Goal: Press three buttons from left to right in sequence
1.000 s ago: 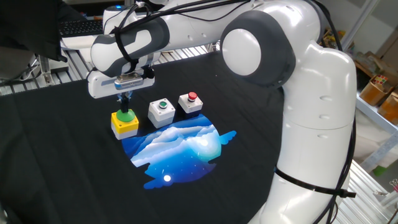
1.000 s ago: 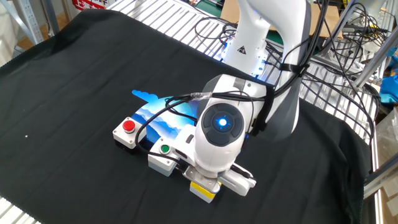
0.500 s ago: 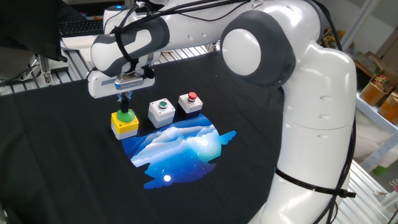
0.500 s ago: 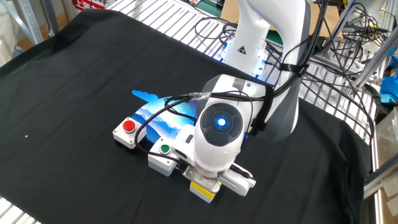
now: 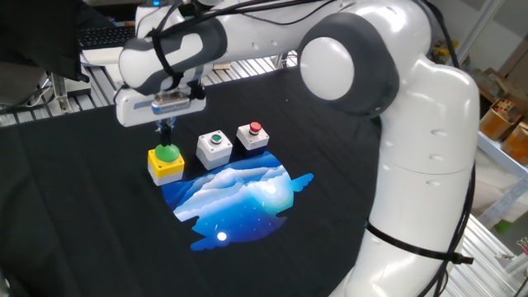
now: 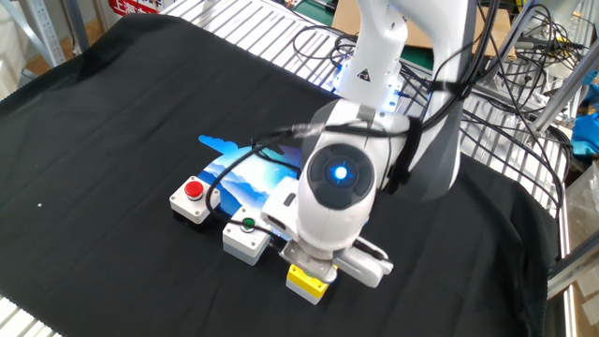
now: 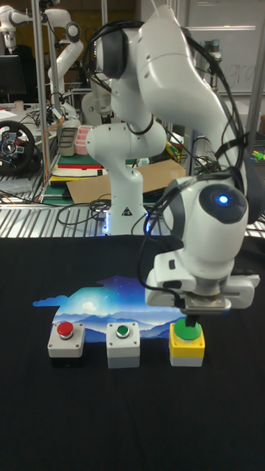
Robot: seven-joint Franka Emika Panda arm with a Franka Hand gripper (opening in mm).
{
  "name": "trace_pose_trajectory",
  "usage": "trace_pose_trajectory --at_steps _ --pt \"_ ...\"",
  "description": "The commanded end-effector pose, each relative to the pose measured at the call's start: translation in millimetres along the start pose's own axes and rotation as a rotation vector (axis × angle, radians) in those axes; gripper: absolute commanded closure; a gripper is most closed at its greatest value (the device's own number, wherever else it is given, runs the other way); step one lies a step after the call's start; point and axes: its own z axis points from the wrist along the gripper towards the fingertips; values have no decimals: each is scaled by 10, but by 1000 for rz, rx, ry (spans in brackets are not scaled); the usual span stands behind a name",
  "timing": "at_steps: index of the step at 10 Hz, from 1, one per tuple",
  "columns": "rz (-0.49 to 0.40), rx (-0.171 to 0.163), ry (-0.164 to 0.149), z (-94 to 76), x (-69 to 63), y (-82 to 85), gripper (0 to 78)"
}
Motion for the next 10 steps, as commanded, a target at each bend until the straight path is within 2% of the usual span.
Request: trace_pose_trajectory --at_steps 1,3,6,10 --pt "-6 -4 -4 -259 19 -33 764" --pt "-28 -3 -25 -352 20 -81 764" --pt "-35 10 -32 -441 88 -156 764" --pt "-76 23 -40 -624 308 -609 764"
